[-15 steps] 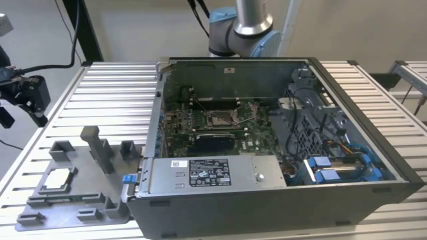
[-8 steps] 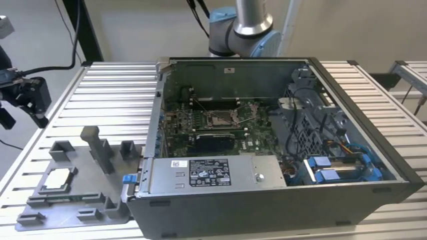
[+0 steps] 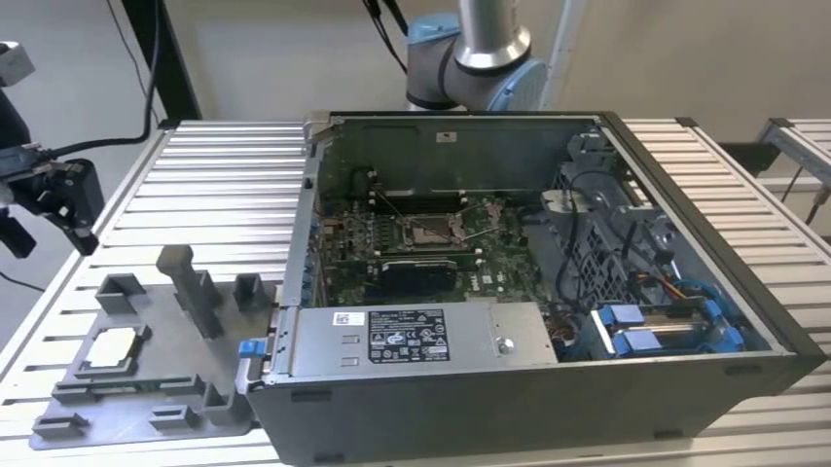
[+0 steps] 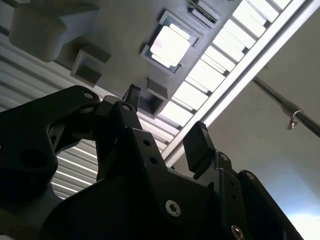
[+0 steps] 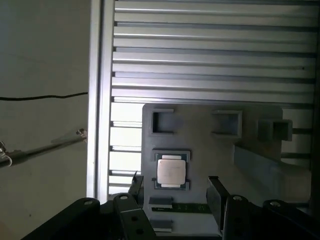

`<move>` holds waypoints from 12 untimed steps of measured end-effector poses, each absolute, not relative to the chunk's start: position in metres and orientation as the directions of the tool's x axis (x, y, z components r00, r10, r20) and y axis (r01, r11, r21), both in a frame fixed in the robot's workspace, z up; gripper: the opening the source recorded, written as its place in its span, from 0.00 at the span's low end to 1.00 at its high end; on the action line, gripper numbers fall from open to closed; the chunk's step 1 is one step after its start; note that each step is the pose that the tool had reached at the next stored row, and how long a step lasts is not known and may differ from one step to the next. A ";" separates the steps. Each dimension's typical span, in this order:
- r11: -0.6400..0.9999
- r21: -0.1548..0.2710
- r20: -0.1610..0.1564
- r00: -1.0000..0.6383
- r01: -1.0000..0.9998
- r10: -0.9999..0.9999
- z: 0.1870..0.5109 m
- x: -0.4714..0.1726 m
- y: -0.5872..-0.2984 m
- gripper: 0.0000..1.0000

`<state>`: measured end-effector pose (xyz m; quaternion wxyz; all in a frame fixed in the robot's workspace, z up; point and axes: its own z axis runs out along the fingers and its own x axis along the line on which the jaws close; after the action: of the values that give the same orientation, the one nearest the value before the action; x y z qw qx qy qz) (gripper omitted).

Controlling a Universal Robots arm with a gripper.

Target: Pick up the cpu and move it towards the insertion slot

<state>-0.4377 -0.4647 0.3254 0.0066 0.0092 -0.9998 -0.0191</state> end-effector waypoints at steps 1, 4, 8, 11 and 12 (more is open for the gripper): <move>0.999 0.038 0.013 -1.000 -0.018 -0.019 0.324 -0.438 -0.465 1.00; 0.999 0.038 0.013 -1.000 -0.018 -0.019 0.320 -0.438 -0.465 1.00; 0.999 0.038 0.013 -1.000 -0.018 -0.019 0.316 -0.438 -0.465 1.00; 0.999 0.038 0.013 -1.000 -0.018 -0.019 0.313 -0.438 -0.465 1.00; 0.999 0.038 0.013 -1.000 -0.018 -0.019 0.312 -0.438 -0.465 1.00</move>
<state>-0.4377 -0.4647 0.3119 0.0066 0.0092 -0.9998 -0.0191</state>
